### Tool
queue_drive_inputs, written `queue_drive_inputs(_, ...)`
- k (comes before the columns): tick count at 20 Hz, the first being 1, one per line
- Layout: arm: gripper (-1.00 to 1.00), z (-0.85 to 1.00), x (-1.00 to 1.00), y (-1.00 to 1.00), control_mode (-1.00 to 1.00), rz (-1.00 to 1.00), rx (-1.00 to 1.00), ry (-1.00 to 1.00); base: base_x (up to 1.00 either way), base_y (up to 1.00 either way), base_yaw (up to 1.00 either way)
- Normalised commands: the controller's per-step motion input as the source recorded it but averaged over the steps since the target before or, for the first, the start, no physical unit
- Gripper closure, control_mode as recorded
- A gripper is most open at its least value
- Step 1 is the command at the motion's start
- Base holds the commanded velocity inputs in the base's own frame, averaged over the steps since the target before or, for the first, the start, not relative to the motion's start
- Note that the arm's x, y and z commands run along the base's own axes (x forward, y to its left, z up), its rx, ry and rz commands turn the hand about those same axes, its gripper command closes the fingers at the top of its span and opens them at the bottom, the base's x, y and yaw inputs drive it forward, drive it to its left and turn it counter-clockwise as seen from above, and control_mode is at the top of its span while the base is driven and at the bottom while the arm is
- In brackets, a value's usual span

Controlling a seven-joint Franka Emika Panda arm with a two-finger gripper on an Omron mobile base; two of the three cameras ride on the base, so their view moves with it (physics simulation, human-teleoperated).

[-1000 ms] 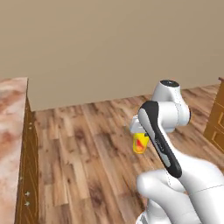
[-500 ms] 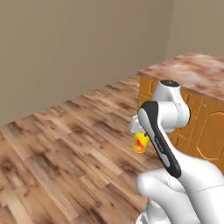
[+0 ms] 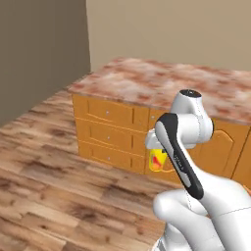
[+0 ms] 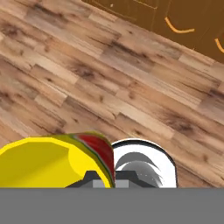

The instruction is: Pick the cup and bowl from the counter and place them on the counter next to the sink.

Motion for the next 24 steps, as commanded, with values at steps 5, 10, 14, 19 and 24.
queue_drive_inputs(5,1.0,0.0,0.0,0.0,1.0,0.0,0.0,0.0,0.38,-0.45,-0.7)
queue_drive_inputs(10,1.0,0.0,0.0,0.0,1.0,0.0,0.0,0.0,0.47,-0.39,-0.65)
queue_drive_inputs(14,1.0,0.0,0.0,0.0,1.0,0.0,0.0,0.0,0.93,-0.3,0.01)
queue_drive_inputs(19,1.0,0.0,0.0,0.0,1.0,0.0,0.0,0.0,1.0,-0.58,0.07)
queue_drive_inputs(24,1.0,0.0,0.0,0.0,1.0,0.0,0.0,0.0,0.85,-0.77,0.03)
